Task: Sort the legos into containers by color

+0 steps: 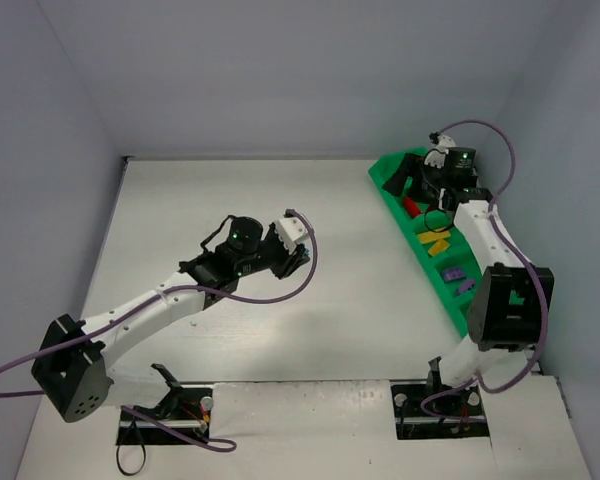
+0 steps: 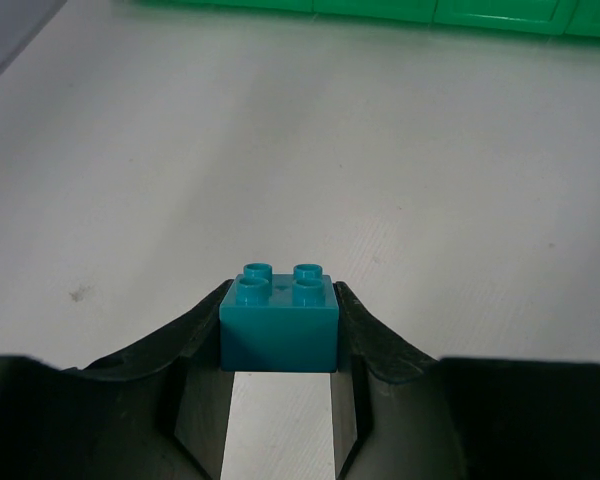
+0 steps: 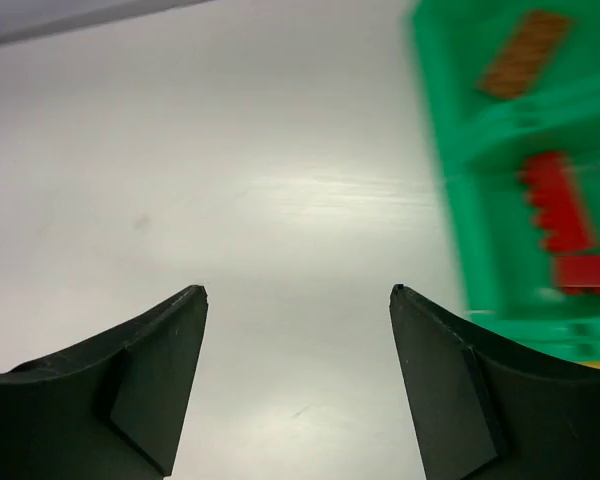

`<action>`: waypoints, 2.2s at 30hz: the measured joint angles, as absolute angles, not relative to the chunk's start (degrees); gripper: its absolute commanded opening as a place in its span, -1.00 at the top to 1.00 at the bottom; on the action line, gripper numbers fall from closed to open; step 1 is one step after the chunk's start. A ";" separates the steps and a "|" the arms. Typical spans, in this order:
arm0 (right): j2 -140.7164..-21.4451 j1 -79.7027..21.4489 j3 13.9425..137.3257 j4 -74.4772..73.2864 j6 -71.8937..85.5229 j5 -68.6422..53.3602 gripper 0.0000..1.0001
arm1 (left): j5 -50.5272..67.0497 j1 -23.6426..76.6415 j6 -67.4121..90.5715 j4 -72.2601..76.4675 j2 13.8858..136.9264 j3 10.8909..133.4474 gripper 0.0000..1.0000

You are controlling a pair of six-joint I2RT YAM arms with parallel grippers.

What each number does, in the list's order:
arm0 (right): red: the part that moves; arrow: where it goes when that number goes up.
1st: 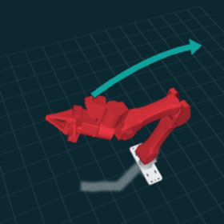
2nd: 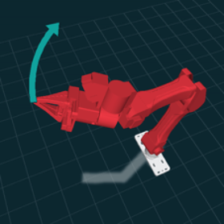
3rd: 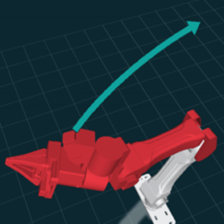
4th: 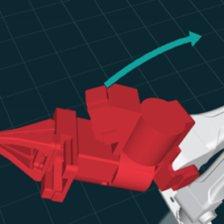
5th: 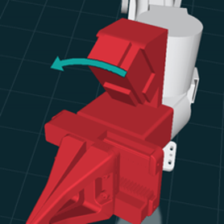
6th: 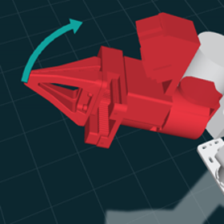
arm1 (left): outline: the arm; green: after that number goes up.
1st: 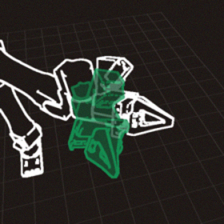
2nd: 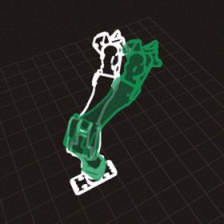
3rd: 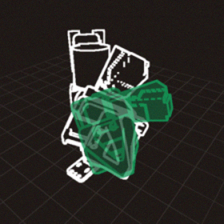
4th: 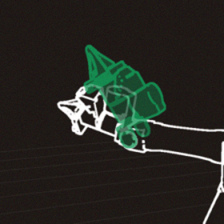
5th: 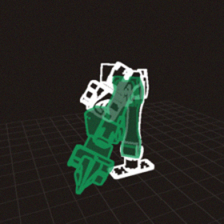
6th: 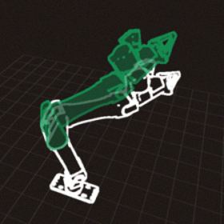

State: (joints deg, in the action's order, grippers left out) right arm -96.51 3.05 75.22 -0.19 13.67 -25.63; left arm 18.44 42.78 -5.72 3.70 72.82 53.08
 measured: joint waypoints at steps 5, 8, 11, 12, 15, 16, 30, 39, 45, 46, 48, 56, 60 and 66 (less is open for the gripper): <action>-88.16 -3.77 70.00 0.69 15.62 -41.76 -0.40 | 20.14 42.78 -7.75 4.21 75.48 56.18 0.95; -85.03 -8.36 66.52 2.02 17.58 -49.69 -0.41 | 20.95 42.78 -8.71 4.62 76.47 57.95 0.95; -82.70 -10.26 63.31 3.38 20.21 -54.65 -0.41 | 21.30 42.78 -9.34 4.71 76.79 59.27 0.95; -82.08 -10.57 62.63 3.66 20.99 -55.68 -0.41 | 21.41 42.78 -9.56 4.73 76.86 59.66 0.95; -80.29 -11.05 61.25 4.82 22.74 -57.80 -0.41 | 21.71 42.81 -10.20 4.73 77.08 60.58 0.95; -79.79 -11.22 61.04 5.21 23.22 -58.24 -0.41 | 21.82 42.78 -10.35 4.71 77.23 60.90 0.95; -76.60 -14.92 59.77 7.57 26.61 -59.83 -0.40 | 22.24 44.12 -10.85 4.08 79.20 62.83 0.95; -76.60 -17.52 59.44 7.57 27.03 -59.35 -0.38 | 22.20 44.73 -11.33 4.01 79.35 63.99 0.95; -76.60 -18.68 59.44 7.97 27.05 -58.26 -0.31 | 22.22 44.80 -11.40 3.70 80.25 64.29 0.95; -76.60 -18.81 59.44 7.99 27.05 -58.04 -0.29 | 22.22 44.91 -11.44 3.73 80.34 64.29 0.95; -76.60 -19.05 59.33 8.05 27.05 -57.82 -0.23 | 22.22 44.99 -11.53 3.66 80.42 64.29 0.95; -76.64 -20.12 58.67 8.80 27.07 -56.93 0.31 | 22.09 45.12 -11.77 3.29 80.42 64.36 0.93; -76.69 -20.08 58.50 8.80 27.90 -56.25 0.86 | 21.08 45.32 -12.43 3.11 80.51 64.38 0.75; -76.69 -20.25 57.69 8.67 27.31 -55.37 1.00 | 20.45 45.43 -12.73 3.18 80.93 64.38 -0.16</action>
